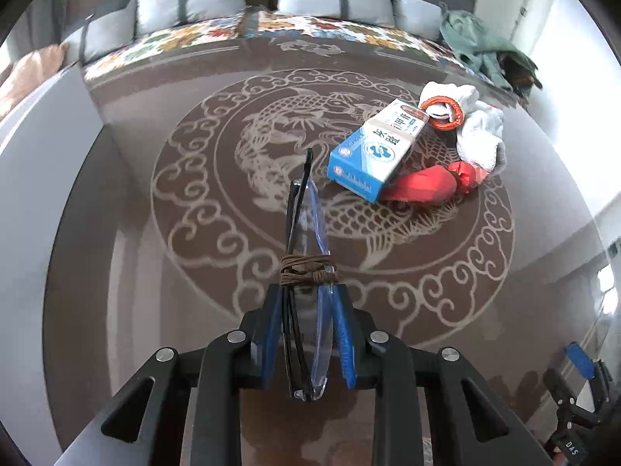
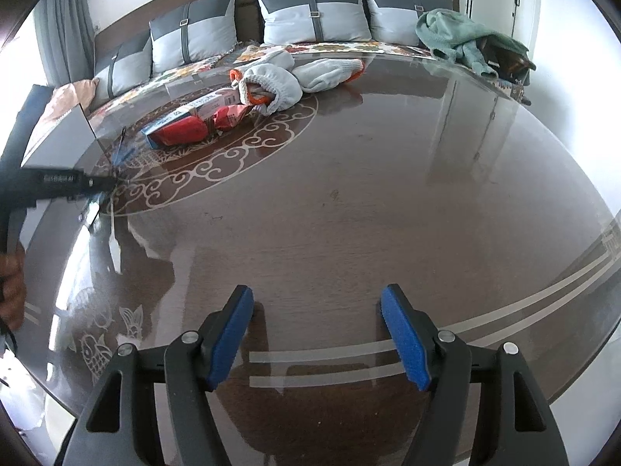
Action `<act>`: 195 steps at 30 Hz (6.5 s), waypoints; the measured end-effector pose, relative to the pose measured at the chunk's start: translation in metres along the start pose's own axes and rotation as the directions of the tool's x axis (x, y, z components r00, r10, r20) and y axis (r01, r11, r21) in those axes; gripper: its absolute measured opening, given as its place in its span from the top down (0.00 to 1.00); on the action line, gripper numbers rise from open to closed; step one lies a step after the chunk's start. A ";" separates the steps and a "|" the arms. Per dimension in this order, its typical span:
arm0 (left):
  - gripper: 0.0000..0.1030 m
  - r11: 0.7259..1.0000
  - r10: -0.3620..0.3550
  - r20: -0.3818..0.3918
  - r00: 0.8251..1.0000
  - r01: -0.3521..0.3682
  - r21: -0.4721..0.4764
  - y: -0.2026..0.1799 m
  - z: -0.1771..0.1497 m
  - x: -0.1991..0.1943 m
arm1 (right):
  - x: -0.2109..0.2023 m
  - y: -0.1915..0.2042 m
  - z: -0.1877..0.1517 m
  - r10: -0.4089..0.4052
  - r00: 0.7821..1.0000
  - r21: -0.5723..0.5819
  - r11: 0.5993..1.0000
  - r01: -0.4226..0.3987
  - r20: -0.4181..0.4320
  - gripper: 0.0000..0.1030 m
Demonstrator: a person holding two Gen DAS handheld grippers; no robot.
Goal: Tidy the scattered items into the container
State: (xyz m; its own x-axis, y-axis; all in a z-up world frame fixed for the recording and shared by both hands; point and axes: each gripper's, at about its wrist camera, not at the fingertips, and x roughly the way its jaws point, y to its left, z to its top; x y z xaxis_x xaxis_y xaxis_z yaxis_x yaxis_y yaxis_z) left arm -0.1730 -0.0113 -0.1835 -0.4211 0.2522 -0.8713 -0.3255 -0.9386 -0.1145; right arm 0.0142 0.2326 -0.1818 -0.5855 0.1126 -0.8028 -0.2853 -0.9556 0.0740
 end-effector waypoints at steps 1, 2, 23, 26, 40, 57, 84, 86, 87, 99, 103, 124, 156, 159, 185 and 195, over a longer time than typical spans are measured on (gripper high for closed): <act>0.75 1.000 -0.001 0.003 1.000 0.001 -0.013 0.001 -0.003 -0.001 | -0.001 -0.004 0.003 0.042 0.999 0.028 0.999 -0.041 -0.003 0.32; 0.75 1.000 -0.003 0.006 1.000 0.003 -0.027 0.002 -0.006 -0.003 | -0.003 -0.010 0.008 0.113 0.994 0.071 0.991 -0.113 -0.003 0.32; 0.75 0.990 -0.052 0.032 0.998 0.055 -0.128 0.016 -0.021 -0.010 | 0.128 0.074 0.160 0.353 0.919 0.549 0.810 -0.206 -0.176 0.35; 0.75 0.990 -0.058 0.031 0.998 0.061 -0.127 0.017 -0.020 -0.010 | 0.134 0.085 0.164 0.324 0.925 0.491 0.850 -0.192 -0.198 0.72; 0.75 0.985 -0.098 0.030 0.995 0.101 -0.140 -0.005 -0.051 -0.024 | 0.039 0.108 0.111 0.221 0.970 -0.254 0.937 -0.240 -0.101 0.88; 0.75 0.995 -0.015 0.001 1.000 0.015 -0.096 -0.045 -0.068 -0.030 | 0.033 0.105 0.041 0.110 0.993 -0.451 0.884 -0.122 -0.054 0.62; 0.75 0.994 0.084 -0.037 0.996 -0.087 -0.072 -0.059 -0.063 -0.026 | 0.039 0.097 0.031 0.137 0.988 -0.356 0.921 -0.156 -0.078 0.69; 0.75 0.993 0.096 -0.042 0.995 -0.098 -0.070 -0.060 -0.063 -0.025 | 0.038 0.097 0.031 0.138 0.988 -0.354 0.922 -0.155 -0.075 0.69; 0.75 0.992 0.101 -0.044 0.994 -0.104 -0.069 -0.061 -0.063 -0.025 | 0.038 0.097 0.031 0.138 0.988 -0.354 0.922 -0.155 -0.073 0.69; 0.74 0.989 0.133 -0.041 0.990 -0.135 -0.057 -0.065 -0.063 -0.024 | 0.039 0.096 0.031 0.139 0.988 -0.353 0.923 -0.154 -0.068 0.69; 0.74 0.989 0.132 -0.040 0.990 -0.134 -0.058 -0.065 -0.063 -0.024 | 0.039 0.096 0.031 0.137 0.988 -0.352 0.924 -0.152 -0.065 0.69; 0.74 0.989 0.141 -0.041 0.989 -0.143 -0.048 -0.066 -0.064 -0.025 | 0.038 0.097 0.030 0.136 0.989 -0.355 0.923 -0.148 -0.058 0.69; 0.76 0.983 -0.013 0.031 0.999 0.018 -0.182 -0.027 -0.078 -0.078 | -0.010 0.057 0.037 0.273 0.961 -0.174 0.946 -0.275 -0.038 0.70; 0.76 0.980 -0.046 0.083 0.996 0.061 -0.191 -0.021 -0.078 -0.093 | -0.014 0.057 0.038 0.279 0.960 -0.165 0.946 -0.281 -0.031 0.70; 0.43 0.975 -0.198 0.087 0.976 0.187 0.116 -0.018 -0.109 -0.131 | -0.044 0.062 0.043 0.308 0.951 -0.181 0.937 -0.299 0.022 0.70; 0.73 0.965 -0.123 -0.045 0.991 0.130 0.228 -0.048 -0.123 -0.077 | -0.041 0.059 0.036 0.327 0.945 -0.159 0.934 -0.321 0.013 0.70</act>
State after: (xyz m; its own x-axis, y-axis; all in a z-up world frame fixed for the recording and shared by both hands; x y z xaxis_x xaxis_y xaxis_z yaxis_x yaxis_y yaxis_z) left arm -0.0207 -0.0146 -0.1698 -0.3392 0.3548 -0.8712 -0.5619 -0.8192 -0.1148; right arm -0.0060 0.1817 -0.1228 -0.6562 -0.2030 -0.7268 0.0423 -0.9715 0.2332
